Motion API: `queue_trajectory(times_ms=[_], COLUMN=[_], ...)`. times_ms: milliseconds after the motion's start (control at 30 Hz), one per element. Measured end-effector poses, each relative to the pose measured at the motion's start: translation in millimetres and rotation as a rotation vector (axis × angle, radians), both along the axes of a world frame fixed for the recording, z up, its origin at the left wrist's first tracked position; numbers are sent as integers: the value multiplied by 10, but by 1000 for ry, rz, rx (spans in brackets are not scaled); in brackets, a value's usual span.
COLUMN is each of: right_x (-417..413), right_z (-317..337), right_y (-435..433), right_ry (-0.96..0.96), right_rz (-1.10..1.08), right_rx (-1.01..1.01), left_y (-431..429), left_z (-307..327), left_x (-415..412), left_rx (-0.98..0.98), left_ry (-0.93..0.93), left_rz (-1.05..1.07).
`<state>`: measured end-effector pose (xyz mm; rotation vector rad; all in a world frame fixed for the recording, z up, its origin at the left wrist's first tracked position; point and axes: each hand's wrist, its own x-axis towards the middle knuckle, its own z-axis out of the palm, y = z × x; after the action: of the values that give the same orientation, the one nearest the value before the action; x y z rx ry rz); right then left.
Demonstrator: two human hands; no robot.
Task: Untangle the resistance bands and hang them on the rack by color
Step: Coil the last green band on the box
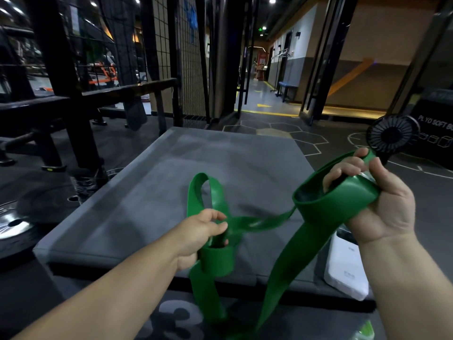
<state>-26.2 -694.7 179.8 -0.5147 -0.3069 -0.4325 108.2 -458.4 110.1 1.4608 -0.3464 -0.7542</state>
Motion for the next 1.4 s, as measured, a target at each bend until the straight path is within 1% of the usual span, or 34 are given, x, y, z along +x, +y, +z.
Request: queue_trajectory(times_ms=[33,67,133,167,200,233,300,367,433,533,600,700,767,833,900,1000,1133,1200,1267,1333,1400], right_x=[6,6,0,-7,-15,-26,-47,-71,-96,-95,-60,15,63,106,148,229,291,278,259,254,266], right_z=[-4,-2,8,12,15,18,32,54,80,90,68,17,-22,-61,-105,-184,-227,-232,-264,-315,-347], right_y=[3,4,-1,-8,-13,-16,-12,-13,-20,-2,35,116,191,305,454,674,794,821,865,918,954], right_ry=[-3,-8,-14,-16,-21,-29,-55,-71,-72,-31,23,108,161,208,240,266,283,318,346,348,346], right_rz=[-33,-57,-83,-85,-82,-73,-43,-30,-37,-85,-135,-235,-265,-241,-178,-116,-172,-173,-85,-9,-32], right_rx=[-16,-38,-80,-88,-91,-93,-94,-100,-120,-192,-245,-359,-463,-558,-618,-652,-592,-597,-687,-812,-905], left_y=[0,2,22,32,34,37,40,59,68,58,75,110,130,132,125,120,152,160,153,145,144], left_z=[36,49,60,50,37,36,44,44,49,65,122,223,267,308,336,367,414,408,395,408,425], left_x=[-30,-48,-80,-97,-111,-130,-155,-141,-114,-80,-92,-136,-214,-281,-324,-355,-359,-337,-318,-316,-320], left_rx=[35,103,345,478,568,605,590,545,532,507,421,227,37,-138,-237,-272,-284,-282,-316,-352,-398], left_ry=[-47,-139,-419,-574,-716,-829,-991,-1068,-1072,-1022,-906,-652,-470,-250,-108,-68,-30,-19,57,156,215], left_rz=[-16,-70,-241,-289,-294,-270,-216,-197,-222,-319,-359,-489,-571,-560,-536,-527,-556,-544,-511,-428,-335])
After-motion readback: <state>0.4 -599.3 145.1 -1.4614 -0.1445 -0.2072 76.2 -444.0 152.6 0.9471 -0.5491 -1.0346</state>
